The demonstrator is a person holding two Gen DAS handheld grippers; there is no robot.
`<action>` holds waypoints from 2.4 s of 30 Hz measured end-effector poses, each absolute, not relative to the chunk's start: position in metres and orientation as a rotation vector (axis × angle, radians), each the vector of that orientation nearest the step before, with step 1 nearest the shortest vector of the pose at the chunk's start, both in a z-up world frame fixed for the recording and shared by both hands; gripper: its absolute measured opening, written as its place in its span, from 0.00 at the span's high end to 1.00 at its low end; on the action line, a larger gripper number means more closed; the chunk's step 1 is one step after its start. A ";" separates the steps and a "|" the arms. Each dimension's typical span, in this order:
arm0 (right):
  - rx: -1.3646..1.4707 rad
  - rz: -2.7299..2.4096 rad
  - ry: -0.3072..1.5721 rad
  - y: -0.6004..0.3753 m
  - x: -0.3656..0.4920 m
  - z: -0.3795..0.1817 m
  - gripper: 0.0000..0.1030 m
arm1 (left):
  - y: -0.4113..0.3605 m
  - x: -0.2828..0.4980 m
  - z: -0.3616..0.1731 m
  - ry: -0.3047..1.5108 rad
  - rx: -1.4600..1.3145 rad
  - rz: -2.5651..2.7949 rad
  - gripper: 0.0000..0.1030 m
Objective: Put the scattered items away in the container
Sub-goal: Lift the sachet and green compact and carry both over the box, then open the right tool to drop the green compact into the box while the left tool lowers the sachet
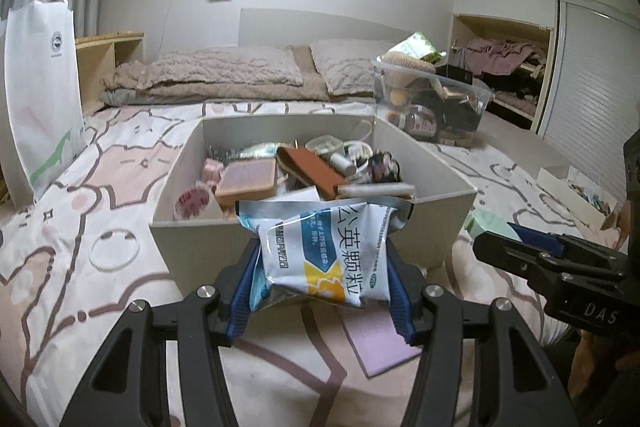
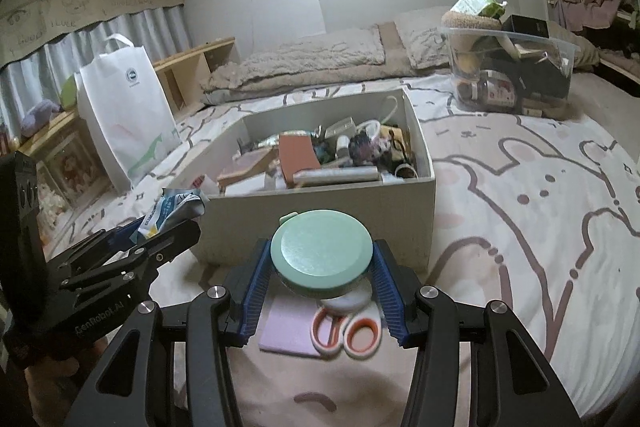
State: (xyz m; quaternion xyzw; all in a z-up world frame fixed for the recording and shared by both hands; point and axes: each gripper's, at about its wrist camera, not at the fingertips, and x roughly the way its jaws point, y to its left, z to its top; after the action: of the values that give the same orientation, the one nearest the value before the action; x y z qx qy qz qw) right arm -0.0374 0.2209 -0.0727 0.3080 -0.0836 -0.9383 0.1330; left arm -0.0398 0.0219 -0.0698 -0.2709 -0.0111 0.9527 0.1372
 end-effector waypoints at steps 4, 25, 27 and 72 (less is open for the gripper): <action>0.859 -2.735 -0.240 0.221 -0.046 -0.064 0.50 | 0.022 -0.047 -0.060 -0.038 -0.749 2.762 0.45; 0.805 -2.741 -0.291 0.230 -0.100 -0.038 0.50 | 0.033 -0.094 -0.029 -0.068 -0.651 2.748 0.45; 0.805 -2.737 -0.305 0.232 -0.105 -0.037 0.50 | 0.034 -0.098 -0.028 -0.074 -0.646 2.746 0.45; 0.913 -2.748 -0.385 0.254 -0.163 -0.062 0.26 | 0.035 -0.160 -0.064 -0.170 -0.810 2.670 0.45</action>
State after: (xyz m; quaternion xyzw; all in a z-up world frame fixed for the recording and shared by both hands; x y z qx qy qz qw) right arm -0.1632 0.2540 -0.0624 0.3106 -0.1311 -0.9350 0.1099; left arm -0.1596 0.0347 -0.0638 -0.2853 -0.0600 0.9409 0.1722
